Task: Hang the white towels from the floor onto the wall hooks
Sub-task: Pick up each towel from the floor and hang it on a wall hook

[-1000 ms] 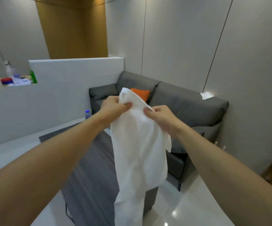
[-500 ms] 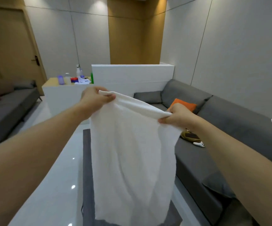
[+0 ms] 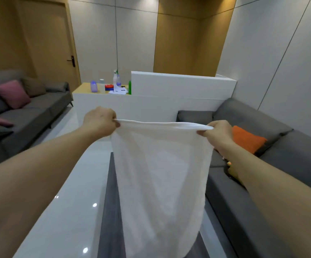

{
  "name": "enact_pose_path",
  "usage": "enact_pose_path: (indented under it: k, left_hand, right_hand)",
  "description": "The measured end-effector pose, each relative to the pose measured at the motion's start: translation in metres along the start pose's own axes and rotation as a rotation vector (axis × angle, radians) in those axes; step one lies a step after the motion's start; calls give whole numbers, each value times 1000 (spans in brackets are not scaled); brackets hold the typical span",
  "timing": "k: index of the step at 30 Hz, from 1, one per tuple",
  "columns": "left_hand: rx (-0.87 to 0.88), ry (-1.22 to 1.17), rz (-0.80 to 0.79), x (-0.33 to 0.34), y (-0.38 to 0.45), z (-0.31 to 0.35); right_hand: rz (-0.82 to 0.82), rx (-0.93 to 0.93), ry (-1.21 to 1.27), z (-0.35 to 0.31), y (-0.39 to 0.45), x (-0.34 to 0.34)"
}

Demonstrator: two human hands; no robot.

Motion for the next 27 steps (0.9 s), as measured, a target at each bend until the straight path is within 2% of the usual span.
enact_pose_path:
  k: [4, 7, 13, 16, 20, 24, 27]
  left_hand:
    - [-84, -29, 151, 6, 62, 0]
    - [-146, -49, 269, -3, 97, -1]
    - [-146, -90, 420, -23, 111, 0]
    - [-158, -96, 408, -21, 84, 2]
    - [-225, -75, 302, 0, 19, 1]
    - [-310, -34, 189, 30, -73, 4]
    - [-350, 12, 86, 56, -157, 12]
  right_hand:
    - [48, 118, 252, -26, 59, 30]
    - [64, 158, 352, -49, 96, 37]
    - [80, 65, 372, -65, 118, 35]
    - [69, 66, 335, -48, 101, 37]
    - [-29, 60, 354, -7, 62, 41]
    - [-143, 85, 359, 53, 6, 43]
    - [-256, 105, 273, 105, -46, 48]
Point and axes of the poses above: each hand's wrist, its own y-axis towards the middle knuckle, its own x-axis out of the palm, z = x × y, the point moved 4 cm from there along y, towards the middle knuckle, and after that the axes turned 11 degrees about z, right-handed, at the moved point
